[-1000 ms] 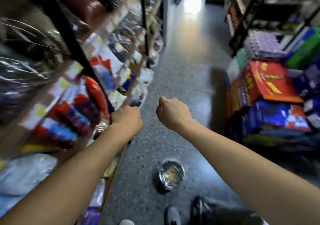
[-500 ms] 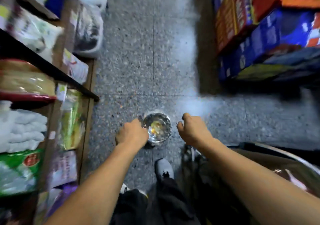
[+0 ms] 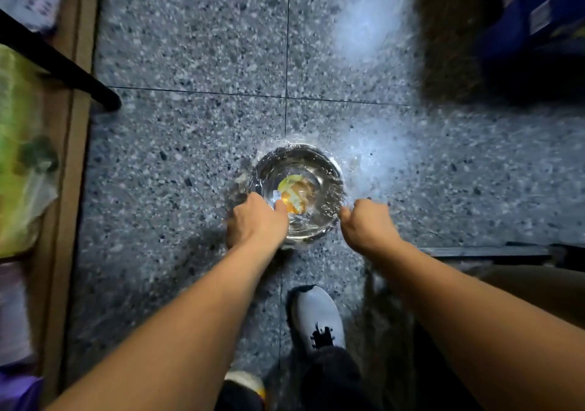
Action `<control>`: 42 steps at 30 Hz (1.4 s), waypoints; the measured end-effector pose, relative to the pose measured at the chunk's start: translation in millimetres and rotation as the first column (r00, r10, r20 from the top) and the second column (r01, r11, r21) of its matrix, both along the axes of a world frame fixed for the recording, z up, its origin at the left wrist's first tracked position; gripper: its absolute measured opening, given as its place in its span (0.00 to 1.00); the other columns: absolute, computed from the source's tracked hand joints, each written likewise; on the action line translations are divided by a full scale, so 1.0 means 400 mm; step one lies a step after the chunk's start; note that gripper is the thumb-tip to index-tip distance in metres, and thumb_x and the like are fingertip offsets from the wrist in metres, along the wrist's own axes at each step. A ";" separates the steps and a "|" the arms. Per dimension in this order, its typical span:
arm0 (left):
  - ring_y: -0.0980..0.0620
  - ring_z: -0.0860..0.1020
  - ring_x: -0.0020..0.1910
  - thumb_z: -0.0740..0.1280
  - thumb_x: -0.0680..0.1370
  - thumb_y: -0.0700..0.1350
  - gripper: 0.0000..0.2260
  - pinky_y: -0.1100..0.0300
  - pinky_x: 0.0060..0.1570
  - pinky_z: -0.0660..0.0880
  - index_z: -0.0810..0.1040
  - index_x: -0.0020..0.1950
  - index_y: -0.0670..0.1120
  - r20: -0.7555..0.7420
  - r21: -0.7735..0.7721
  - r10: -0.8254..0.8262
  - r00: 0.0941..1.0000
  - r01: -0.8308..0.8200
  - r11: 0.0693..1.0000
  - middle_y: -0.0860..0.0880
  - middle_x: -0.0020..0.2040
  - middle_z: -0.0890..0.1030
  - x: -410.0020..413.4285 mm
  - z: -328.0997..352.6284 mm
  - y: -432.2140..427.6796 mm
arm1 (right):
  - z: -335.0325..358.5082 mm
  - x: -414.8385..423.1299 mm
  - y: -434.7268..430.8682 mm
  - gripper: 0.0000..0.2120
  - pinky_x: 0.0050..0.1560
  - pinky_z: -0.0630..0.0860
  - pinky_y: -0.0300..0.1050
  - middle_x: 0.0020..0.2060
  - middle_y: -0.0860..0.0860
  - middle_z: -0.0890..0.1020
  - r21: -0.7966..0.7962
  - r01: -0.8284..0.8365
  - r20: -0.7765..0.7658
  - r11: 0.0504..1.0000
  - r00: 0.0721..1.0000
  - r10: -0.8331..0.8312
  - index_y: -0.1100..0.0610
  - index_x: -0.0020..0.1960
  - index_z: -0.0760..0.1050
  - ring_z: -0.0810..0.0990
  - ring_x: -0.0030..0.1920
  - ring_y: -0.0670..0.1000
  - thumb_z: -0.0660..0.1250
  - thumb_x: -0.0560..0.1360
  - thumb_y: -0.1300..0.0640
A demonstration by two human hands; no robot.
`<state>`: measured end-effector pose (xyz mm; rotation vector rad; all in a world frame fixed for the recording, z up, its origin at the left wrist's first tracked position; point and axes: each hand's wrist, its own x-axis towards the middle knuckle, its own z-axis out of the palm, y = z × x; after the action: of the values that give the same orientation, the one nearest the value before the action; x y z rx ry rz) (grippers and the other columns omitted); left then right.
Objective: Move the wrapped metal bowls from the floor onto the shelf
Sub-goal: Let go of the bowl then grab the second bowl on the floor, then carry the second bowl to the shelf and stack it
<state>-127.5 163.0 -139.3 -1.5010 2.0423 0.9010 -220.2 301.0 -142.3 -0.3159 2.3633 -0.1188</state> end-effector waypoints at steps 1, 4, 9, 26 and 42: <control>0.37 0.75 0.56 0.61 0.77 0.55 0.20 0.49 0.49 0.71 0.72 0.59 0.41 -0.020 -0.005 0.021 1.000 -0.021 1.000 0.38 0.59 0.76 -0.003 -0.051 0.006 | -0.054 0.000 0.009 0.18 0.49 0.74 0.51 0.50 0.69 0.81 0.006 0.015 0.003 1.000 1.000 -0.015 0.67 0.47 0.76 0.78 0.52 0.67 0.56 0.81 0.52; 0.35 0.70 0.63 0.63 0.77 0.56 0.28 0.44 0.56 0.69 0.63 0.68 0.38 -0.029 -0.078 0.028 0.999 -0.030 0.996 0.37 0.67 0.68 -0.010 -0.182 0.003 | -0.191 -0.002 0.027 0.15 0.46 0.72 0.50 0.51 0.68 0.81 0.023 0.090 0.006 0.996 0.996 -0.090 0.64 0.48 0.73 0.78 0.53 0.66 0.58 0.81 0.51; 0.35 0.68 0.65 0.63 0.78 0.54 0.32 0.43 0.60 0.68 0.56 0.74 0.38 -0.063 -0.086 0.050 0.997 -0.055 0.995 0.37 0.70 0.64 -0.023 -0.336 -0.032 | -0.358 -0.009 0.032 0.21 0.56 0.77 0.60 0.49 0.68 0.82 -0.074 0.402 0.168 0.913 0.907 -0.385 0.67 0.50 0.74 0.81 0.52 0.66 0.60 0.80 0.47; 0.37 0.73 0.54 0.57 0.81 0.44 0.13 0.52 0.45 0.65 0.69 0.59 0.36 -0.126 -0.087 0.201 0.971 -0.213 0.973 0.33 0.60 0.74 0.002 -0.085 -0.135 | -0.103 -0.047 -0.115 0.12 0.43 0.67 0.47 0.52 0.64 0.77 -0.275 0.437 0.052 0.857 0.896 -0.440 0.66 0.57 0.70 0.73 0.46 0.59 0.56 0.80 0.57; 0.33 0.73 0.59 0.61 0.78 0.40 0.13 0.47 0.53 0.71 0.71 0.57 0.32 -0.345 -0.330 0.241 0.907 -0.358 0.874 0.29 0.59 0.76 -0.060 0.860 -0.401 | 0.813 -0.167 -0.427 0.13 0.43 0.70 0.50 0.46 0.67 0.80 -0.573 0.203 -0.107 0.794 0.942 -0.318 0.69 0.51 0.74 0.77 0.47 0.63 0.58 0.76 0.60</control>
<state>-151.7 2.7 204.9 -2.0547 2.3426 0.9192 -286.8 130.3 183.0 -0.2765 2.5171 -0.9683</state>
